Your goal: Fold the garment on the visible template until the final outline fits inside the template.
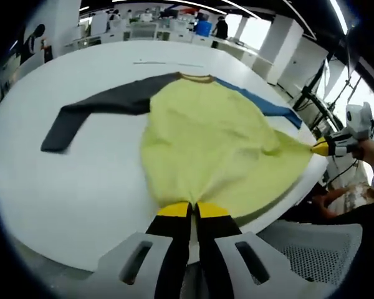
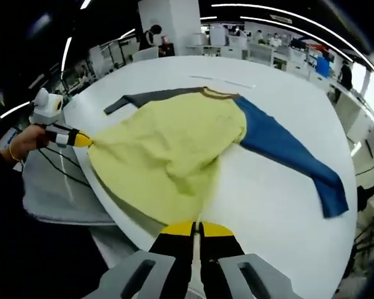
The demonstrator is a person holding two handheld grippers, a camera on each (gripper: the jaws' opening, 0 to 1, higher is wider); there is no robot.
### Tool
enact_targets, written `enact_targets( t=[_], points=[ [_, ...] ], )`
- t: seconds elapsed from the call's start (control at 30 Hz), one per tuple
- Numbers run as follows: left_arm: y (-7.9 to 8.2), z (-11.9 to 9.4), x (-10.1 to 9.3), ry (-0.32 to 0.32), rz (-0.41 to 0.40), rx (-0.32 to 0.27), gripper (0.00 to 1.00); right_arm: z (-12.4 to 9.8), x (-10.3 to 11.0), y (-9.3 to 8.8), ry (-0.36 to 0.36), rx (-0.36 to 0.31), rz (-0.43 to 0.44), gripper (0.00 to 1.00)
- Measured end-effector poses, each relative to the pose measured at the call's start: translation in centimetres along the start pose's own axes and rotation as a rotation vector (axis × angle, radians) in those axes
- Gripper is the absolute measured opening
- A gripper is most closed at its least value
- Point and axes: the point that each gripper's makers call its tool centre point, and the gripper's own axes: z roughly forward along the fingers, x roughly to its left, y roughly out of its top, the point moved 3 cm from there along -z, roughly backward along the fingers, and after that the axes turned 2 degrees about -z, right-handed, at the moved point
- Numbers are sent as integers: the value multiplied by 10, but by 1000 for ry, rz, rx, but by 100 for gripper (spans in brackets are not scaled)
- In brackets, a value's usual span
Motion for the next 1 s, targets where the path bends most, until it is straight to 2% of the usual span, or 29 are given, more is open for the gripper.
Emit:
enact_targets(
  t=[0.07, 0.2, 0.33, 0.5, 0.7, 0.83, 0.9, 1.0],
  points=[
    [-4, 2, 0, -4, -1, 14, 0, 5, 0, -8, -3, 28, -2, 0],
    [-10, 6, 3, -2, -6, 32, 0, 14, 1, -18, 6, 37, 40, 0],
    [-15, 9, 4, -2, -7, 55, 0, 21, 2, -31, -2, 80, 37, 0],
    [-20, 12, 4, 1, 10, 74, 1, 27, 3, -40, -9, 101, 33, 0],
    [-20, 9, 4, -2, 20, 74, 2, 28, 3, -44, -13, 113, 43, 0],
    [-18, 3, 5, -2, 71, 63, 3, 29, 0, -47, -19, 116, 77, 0],
    [-14, -2, 8, 8, 101, 35, 4, 28, -1, -44, -17, 96, 101, 0],
    [-11, -7, 20, 37, 144, 22, 7, 25, -3, -42, -18, 78, 126, 4]
  ],
)
